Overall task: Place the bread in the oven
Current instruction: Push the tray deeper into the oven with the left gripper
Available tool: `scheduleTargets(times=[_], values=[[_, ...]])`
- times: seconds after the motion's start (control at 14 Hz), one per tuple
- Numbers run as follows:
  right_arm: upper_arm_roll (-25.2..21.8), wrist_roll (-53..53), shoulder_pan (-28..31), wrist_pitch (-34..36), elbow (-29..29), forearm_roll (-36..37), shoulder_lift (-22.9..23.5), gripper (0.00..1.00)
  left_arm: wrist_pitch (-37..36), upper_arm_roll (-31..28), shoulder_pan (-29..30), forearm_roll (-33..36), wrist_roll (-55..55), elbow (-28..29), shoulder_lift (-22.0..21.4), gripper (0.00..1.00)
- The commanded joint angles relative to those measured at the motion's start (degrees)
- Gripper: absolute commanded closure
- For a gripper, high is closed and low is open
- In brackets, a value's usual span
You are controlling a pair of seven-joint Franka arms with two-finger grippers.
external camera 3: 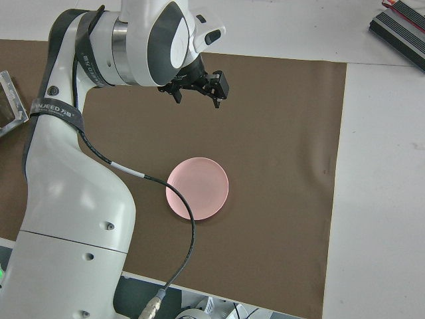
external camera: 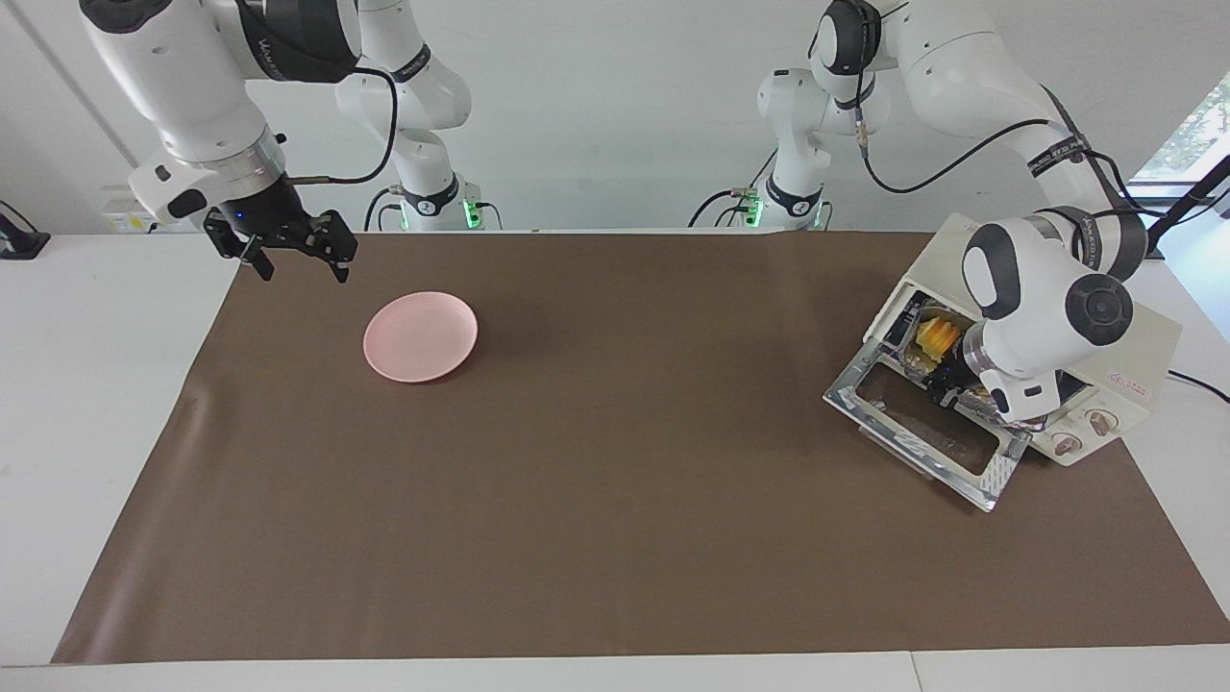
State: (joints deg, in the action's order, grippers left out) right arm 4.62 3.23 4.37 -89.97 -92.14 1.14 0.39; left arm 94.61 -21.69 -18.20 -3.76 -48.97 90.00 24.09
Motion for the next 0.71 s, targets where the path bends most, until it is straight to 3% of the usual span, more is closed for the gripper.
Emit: scheduleTargets(times=[0.0,0.64], values=[[0.47,-1.12,0.64,0.32,-1.03,0.44,-1.09,0.00,1.54,0.07,-0.08,1.21,0.80,4.48,-4.13,1.00],[0.47,-1.12,0.64,0.32,-1.03,0.44,-1.09,0.00,2.06,0.07,0.36,2.96,2.56,7.64,-5.80,1.00]])
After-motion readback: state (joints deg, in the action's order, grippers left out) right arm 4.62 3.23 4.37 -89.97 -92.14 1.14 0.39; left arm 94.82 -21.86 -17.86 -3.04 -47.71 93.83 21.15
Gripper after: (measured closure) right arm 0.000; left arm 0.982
